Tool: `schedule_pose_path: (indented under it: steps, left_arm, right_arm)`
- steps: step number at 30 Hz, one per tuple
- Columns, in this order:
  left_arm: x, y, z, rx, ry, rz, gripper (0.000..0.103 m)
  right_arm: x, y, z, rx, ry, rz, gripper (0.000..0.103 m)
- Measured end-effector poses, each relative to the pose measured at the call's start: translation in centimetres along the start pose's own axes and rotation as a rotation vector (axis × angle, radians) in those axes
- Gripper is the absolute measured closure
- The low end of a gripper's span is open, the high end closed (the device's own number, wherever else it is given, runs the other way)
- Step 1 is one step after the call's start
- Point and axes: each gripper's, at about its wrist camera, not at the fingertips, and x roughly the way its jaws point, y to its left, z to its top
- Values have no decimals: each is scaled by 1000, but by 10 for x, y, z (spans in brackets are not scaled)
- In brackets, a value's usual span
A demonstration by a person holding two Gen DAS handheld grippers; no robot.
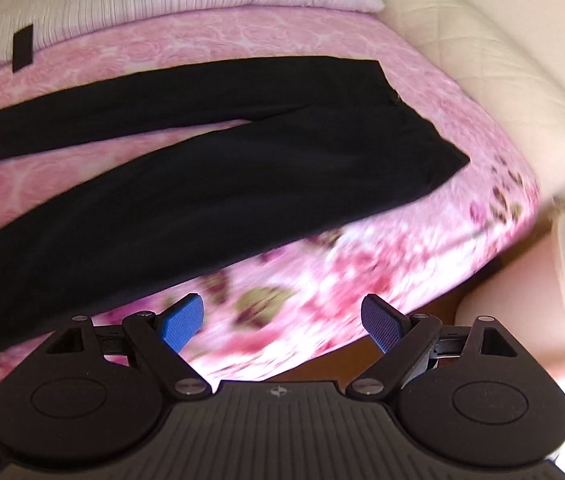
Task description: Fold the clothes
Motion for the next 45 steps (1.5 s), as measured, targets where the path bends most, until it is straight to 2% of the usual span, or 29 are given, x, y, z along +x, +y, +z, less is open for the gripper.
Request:
schedule_pose_path:
  steps: [4,6,8,9,11,16,20,24,26,29,34,36,39,45]
  left_arm:
    - [30,-20,-4,46,90,102,54]
    - [36,-21,-5,63,101,141,71]
    - [40,-17,-7,69,102,160,78]
    - [41,-15,-7,70,101,165,90]
    - [45,-7,-8,37,94,159,98]
    - [34,22,-1,-115,85,144,100]
    - [19,50,19,-234,98,164,100]
    - [21,79,46,-328,163,220,100]
    - [23,91,59,-363,203,256,100]
    - [30,98,77,-377,285,298,100]
    - [33,104,103,-423,391,332,101]
    - [32,105,111,-412,420,334,101]
    - [33,104,121,-383,452,334,101]
    - [39,108,140,-333,465,344,101]
  right_arm:
    - [39,-36,22,-77,34,18,15]
    - [53,-47,30,-98,38,17,15]
    - [66,-54,38,-123,27,9,15]
    - [73,-56,41,-138,19,5,15]
    - [85,-55,44,-198,-6,0,15]
    - [107,-57,47,-423,-84,-12,19]
    - [128,-80,55,-611,-124,-19,23]
    - [160,-118,65,-780,-145,-34,24]
    - [185,-137,65,-866,-148,-28,28]
    - [224,-165,60,-1004,-148,1,32]
    - [275,-213,37,-1240,-138,62,33]
    - [292,-231,34,-1284,-135,62,33]
    - [309,-247,38,-1278,-144,45,31]
    - [316,-260,33,-1396,-238,90,28]
